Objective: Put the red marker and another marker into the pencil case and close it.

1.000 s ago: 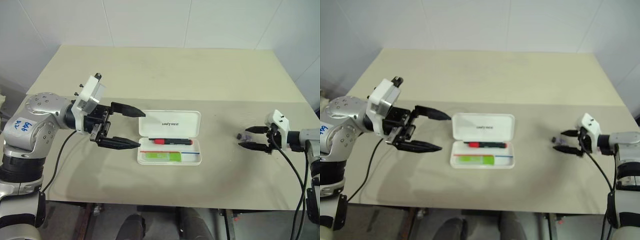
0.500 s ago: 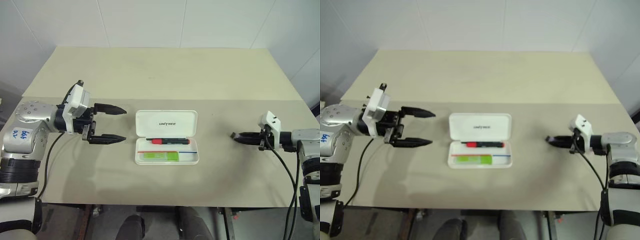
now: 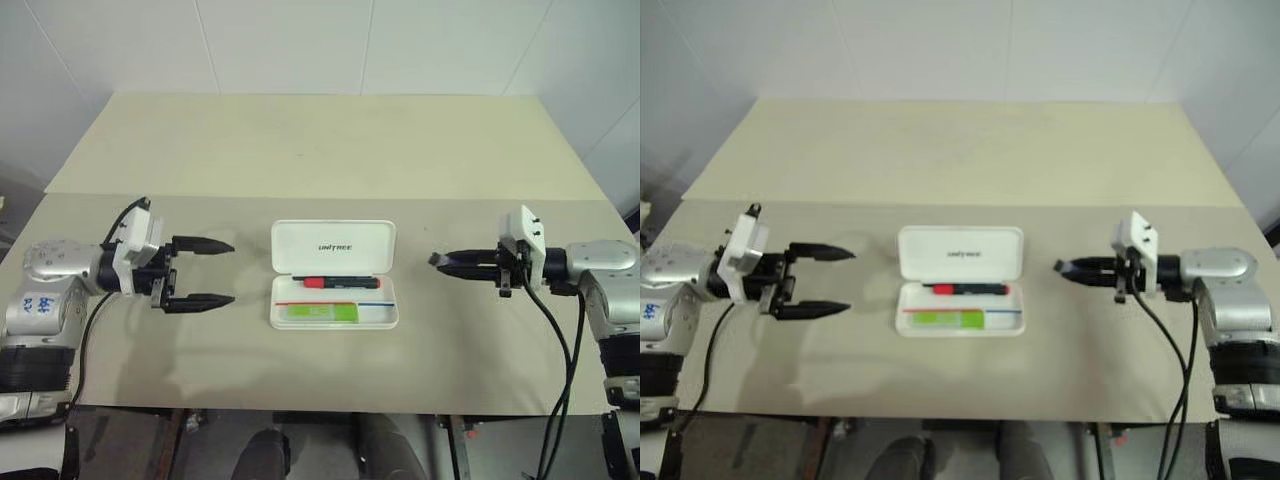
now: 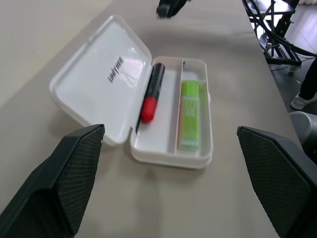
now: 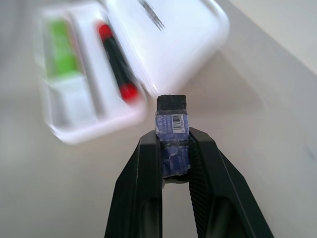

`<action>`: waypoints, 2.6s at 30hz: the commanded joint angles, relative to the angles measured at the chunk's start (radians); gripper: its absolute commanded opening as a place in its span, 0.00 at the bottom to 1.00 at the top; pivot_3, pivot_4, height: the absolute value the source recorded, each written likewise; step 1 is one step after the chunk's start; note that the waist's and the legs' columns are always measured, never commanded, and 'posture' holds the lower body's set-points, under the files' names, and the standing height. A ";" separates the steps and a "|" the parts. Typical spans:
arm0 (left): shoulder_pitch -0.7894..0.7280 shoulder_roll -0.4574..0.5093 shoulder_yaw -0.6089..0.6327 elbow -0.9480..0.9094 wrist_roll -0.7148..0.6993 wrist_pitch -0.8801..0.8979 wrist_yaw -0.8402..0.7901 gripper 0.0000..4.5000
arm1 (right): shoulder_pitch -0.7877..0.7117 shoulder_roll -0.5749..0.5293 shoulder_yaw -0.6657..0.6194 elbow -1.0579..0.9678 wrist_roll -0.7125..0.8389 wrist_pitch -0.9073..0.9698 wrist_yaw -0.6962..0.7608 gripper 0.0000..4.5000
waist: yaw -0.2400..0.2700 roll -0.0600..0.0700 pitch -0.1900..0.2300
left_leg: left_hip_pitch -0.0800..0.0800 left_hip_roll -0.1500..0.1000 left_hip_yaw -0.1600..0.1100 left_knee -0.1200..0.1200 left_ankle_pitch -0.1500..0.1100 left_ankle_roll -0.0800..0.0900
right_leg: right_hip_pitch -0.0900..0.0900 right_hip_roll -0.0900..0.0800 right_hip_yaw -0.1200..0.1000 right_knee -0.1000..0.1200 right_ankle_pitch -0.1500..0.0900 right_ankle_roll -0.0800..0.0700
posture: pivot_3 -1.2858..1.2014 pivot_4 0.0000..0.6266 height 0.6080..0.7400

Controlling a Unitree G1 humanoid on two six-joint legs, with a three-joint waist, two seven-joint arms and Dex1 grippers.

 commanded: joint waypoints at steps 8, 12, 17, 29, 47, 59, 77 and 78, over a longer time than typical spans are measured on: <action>0.041 -0.062 -0.001 0.001 0.038 -0.095 0.034 1.00 | 0.124 0.058 0.079 -0.331 0.079 0.173 -0.110 0.08 | 0.023 0.000 0.000 | 0.000 0.000 -0.001 0.000 0.000 0.000 | 0.000 0.000 -0.001 -0.001 -0.001 -0.001 | 0.52 0.24 1.00; 0.042 -0.081 -0.019 -0.028 0.045 -0.083 0.046 1.00 | 0.150 0.058 0.101 -0.338 0.069 0.153 -0.118 0.08 | 0.020 0.000 0.000 | -0.001 -0.001 0.000 0.001 0.000 0.000 | 0.000 -0.001 -0.001 -0.002 0.000 -0.001 | 0.52 0.24 1.00; 0.028 -0.100 -0.040 -0.037 0.048 -0.084 0.062 1.00 | 0.152 0.059 0.133 -0.286 0.024 0.102 -0.112 0.08 | 0.015 0.000 0.000 | 0.000 0.000 -0.001 0.000 0.000 0.000 | 0.000 0.000 -0.001 -0.001 0.000 -0.001 | 0.52 0.24 1.00; 0.030 -0.114 -0.057 -0.075 0.046 -0.077 0.093 1.00 | 0.096 0.120 0.226 -0.196 -0.044 0.033 -0.110 0.08 | 0.016 -0.001 0.000 | 0.000 -0.001 -0.001 0.000 0.000 0.000 | 0.000 0.000 -0.001 -0.001 0.000 -0.001 | 0.52 0.24 1.00; 0.051 -0.115 -0.052 -0.081 0.046 -0.097 0.105 1.00 | 0.038 0.121 0.255 -0.088 -0.108 -0.076 -0.074 0.51 | 0.016 -0.001 0.000 | 0.000 -0.001 -0.001 0.001 0.000 0.000 | 0.000 0.000 -0.001 -0.001 0.000 -0.001 | 0.52 0.24 1.00; 0.040 -0.125 -0.055 -0.063 0.044 -0.104 0.103 1.00 | 0.038 0.106 0.115 -0.271 0.047 0.017 -0.111 0.99 | 0.018 -0.001 0.000 | 0.000 0.000 -0.001 -0.001 0.000 0.000 | -0.001 0.000 -0.001 -0.002 -0.001 -0.001 | 0.52 0.24 1.00; 0.030 -0.125 0.022 0.014 0.033 -0.133 0.130 0.39 | 0.361 -0.070 -0.219 -0.319 0.097 0.018 -0.164 1.00 | 0.015 -0.001 0.000 | 0.001 0.000 0.000 -0.001 0.000 0.001 | 0.000 0.001 0.000 0.000 -0.001 -0.002 | 0.52 0.24 1.00; 0.029 -0.126 0.023 0.019 0.035 -0.139 0.131 0.32 | 0.365 -0.070 -0.224 -0.321 0.096 0.018 -0.169 1.00 | 0.016 -0.001 0.000 | 0.001 0.000 0.000 -0.001 0.000 0.001 | 0.000 0.001 0.000 0.001 -0.001 -0.002 | 0.52 0.24 1.00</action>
